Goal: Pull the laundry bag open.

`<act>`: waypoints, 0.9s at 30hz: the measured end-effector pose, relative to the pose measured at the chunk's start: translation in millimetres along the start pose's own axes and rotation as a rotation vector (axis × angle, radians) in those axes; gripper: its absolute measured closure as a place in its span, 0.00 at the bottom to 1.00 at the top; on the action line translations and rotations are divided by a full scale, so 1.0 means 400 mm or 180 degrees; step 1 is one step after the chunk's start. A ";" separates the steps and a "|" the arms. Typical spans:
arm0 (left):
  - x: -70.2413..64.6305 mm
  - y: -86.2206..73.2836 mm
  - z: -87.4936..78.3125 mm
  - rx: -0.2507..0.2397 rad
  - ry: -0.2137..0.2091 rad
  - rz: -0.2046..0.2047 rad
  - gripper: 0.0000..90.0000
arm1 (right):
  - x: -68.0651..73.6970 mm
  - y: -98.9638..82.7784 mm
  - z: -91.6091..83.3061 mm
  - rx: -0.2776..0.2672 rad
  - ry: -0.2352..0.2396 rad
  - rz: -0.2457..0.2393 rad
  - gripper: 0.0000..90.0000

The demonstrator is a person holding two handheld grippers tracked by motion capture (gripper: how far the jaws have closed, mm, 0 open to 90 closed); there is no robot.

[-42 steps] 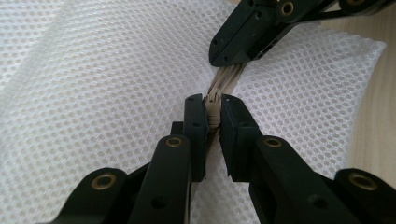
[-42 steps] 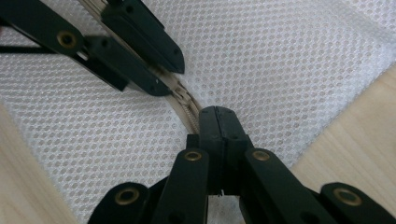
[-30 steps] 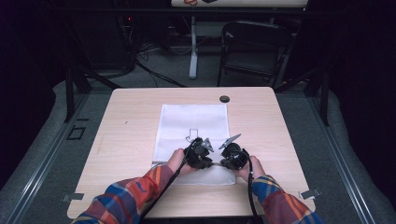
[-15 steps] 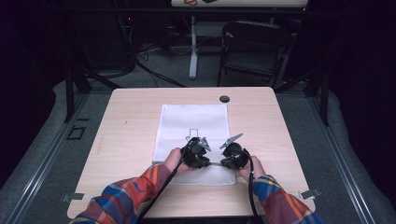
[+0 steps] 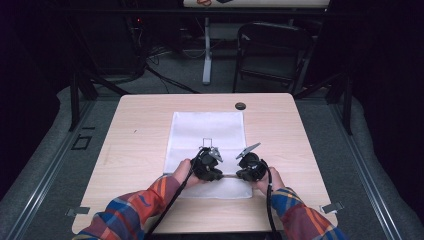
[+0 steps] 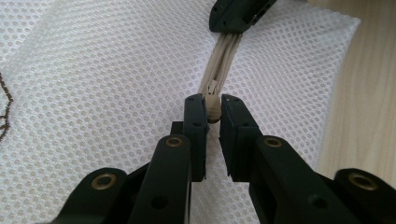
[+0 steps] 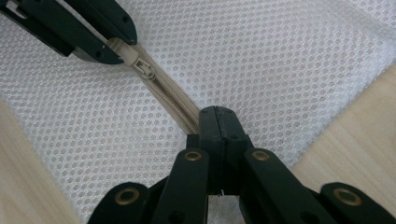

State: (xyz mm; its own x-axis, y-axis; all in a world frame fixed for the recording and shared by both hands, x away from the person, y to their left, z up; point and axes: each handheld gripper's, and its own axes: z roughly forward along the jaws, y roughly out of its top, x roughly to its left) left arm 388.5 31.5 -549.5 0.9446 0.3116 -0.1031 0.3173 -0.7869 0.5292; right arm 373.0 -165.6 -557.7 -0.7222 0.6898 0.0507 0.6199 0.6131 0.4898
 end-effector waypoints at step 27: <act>0.035 -0.072 -0.057 -0.0003 0.0034 -0.0245 0.90 | -0.003 0.000 -0.002 0.0026 -0.0015 -0.0023 1.00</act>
State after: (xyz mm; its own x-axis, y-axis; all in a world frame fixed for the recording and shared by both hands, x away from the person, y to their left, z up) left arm 390.7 70.6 -546.9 0.9165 0.3768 -0.1346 0.3889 -0.7598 0.5210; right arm 373.5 -166.7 -557.2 -0.7252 0.6872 0.0431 0.6172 0.6211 0.4830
